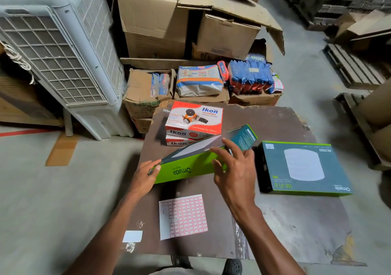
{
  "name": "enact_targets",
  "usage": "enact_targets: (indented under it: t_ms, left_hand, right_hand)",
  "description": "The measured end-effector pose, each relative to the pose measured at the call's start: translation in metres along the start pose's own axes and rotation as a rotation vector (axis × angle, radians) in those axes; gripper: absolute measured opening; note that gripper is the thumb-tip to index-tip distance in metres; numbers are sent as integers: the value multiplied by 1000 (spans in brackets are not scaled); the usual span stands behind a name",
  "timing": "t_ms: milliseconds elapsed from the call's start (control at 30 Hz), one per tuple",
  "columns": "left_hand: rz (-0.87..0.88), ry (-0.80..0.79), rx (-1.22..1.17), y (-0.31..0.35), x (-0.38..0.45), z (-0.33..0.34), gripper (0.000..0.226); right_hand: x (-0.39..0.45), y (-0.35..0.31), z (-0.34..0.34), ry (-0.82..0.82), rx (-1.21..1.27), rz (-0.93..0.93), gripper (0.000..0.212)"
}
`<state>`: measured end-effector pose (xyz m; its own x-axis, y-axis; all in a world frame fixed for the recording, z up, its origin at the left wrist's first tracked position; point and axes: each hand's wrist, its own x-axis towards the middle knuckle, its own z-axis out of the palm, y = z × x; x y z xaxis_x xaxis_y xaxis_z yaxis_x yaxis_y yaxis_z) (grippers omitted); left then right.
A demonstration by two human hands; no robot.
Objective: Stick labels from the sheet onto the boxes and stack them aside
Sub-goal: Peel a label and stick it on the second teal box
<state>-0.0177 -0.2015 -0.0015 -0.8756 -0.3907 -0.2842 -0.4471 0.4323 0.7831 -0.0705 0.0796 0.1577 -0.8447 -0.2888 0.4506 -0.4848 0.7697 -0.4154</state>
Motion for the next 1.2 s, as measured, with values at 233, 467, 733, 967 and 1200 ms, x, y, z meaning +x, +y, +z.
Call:
enact_targets:
  t_ms: [233,467,733,967,1200]
  left_hand:
    - [7,-239,80,-17,-16,1,118]
    - [29,16,-25,-70,1,24,98]
    - [-187,-178,-272,-45,-9,-7,83]
    - [-182,-336,-219,-33,-3,-20,52]
    - [-46,-305,-99,-12,14,-44,93]
  right_hand:
    - [13,-25,19,29,44,-148,42]
    - [11,-54,32,-48,127,-256,48]
    - [71,-7,24,-419,127,-357,96]
    - [125,26,30,-596,23,-365,105]
    - [134,24,43,-576,28,-407,89]
